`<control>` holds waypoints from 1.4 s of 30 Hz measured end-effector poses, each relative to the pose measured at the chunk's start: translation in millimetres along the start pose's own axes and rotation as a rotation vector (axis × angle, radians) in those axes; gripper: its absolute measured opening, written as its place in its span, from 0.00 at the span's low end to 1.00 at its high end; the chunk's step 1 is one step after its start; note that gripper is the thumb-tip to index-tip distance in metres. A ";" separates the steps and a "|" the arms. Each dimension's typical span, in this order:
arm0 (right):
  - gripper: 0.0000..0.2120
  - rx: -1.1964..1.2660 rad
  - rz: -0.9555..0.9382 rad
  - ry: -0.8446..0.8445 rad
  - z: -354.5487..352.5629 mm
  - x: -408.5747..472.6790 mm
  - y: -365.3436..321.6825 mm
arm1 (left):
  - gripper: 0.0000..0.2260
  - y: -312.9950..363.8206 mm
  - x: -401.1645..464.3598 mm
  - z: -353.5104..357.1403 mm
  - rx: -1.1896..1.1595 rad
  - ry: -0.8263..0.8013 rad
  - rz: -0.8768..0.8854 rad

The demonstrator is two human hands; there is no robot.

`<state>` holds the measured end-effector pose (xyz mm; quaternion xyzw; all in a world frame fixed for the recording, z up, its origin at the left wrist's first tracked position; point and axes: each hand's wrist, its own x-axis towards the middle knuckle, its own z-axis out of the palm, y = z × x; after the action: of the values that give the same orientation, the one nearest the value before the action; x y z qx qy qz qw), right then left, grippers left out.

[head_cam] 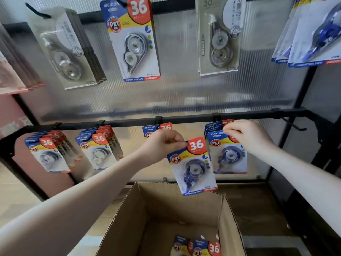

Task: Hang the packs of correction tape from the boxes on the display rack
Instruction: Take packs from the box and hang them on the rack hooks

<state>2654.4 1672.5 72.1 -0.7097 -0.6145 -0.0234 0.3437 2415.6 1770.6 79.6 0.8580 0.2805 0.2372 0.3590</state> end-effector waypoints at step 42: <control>0.23 -0.425 0.169 -0.098 -21.1 -41.8 80.0 | 0.04 43.6 63.2 83.8 0.140 0.185 0.088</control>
<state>2723.5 1625.1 32.4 -0.8152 -0.5503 -0.0888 0.1572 2526.3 1745.8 72.5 0.8669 0.2903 0.3109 0.2598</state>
